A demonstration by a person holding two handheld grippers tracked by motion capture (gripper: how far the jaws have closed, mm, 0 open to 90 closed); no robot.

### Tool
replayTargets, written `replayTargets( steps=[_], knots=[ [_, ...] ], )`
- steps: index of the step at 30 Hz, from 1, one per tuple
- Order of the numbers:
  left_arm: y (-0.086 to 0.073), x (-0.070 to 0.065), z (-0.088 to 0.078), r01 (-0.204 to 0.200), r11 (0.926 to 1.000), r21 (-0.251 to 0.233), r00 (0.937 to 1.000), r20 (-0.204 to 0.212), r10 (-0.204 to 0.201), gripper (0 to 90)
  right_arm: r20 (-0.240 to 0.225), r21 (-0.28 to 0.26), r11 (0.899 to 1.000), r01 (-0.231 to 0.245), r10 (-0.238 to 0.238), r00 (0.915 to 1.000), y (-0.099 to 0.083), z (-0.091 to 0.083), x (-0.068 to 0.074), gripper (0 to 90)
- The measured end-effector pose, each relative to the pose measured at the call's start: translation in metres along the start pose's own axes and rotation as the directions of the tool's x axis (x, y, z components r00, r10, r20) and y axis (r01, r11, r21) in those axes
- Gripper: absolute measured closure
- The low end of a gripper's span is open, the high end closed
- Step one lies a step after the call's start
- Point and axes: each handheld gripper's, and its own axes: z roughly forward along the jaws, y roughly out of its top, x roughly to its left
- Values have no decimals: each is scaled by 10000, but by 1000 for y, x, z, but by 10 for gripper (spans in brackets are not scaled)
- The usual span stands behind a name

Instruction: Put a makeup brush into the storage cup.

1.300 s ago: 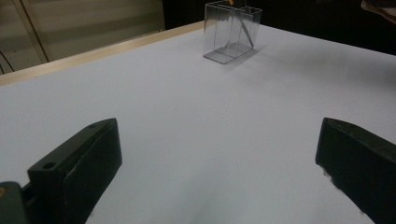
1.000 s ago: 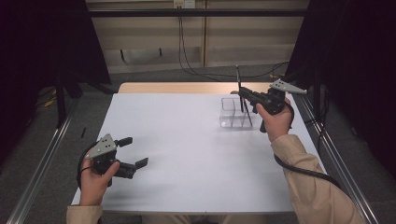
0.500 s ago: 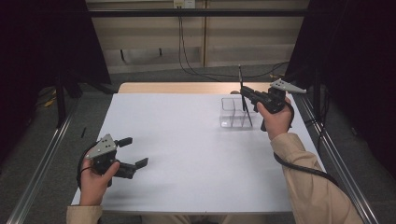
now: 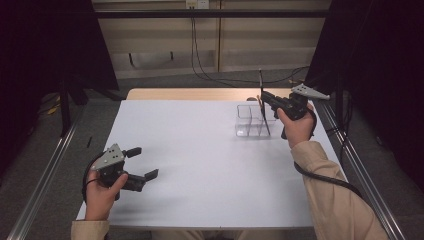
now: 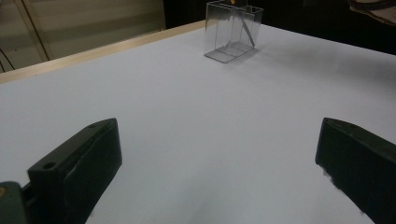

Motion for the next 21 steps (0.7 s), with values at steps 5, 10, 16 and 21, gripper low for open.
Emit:
replayTargets(
  steps=[5,10,16,21],
  knots=[
    [0,0,0,13,10000,0,10000,13,-13,4,136,-10,10000,20,-19,9999,-1,1,-2,847],
    [0,0,0,24,10000,-12,10000,1,-24,4,212,-23,10000,57,-57,9998,-1,1,-5,847],
    [0,0,-1,42,10000,-31,10000,11,-42,4,229,-67,9999,109,-107,9997,-1,2,-6,847],
    [-1,0,-1,44,10000,-24,10000,20,-44,4,245,-70,9999,89,-87,9997,-2,4,-6,847]
  ],
)
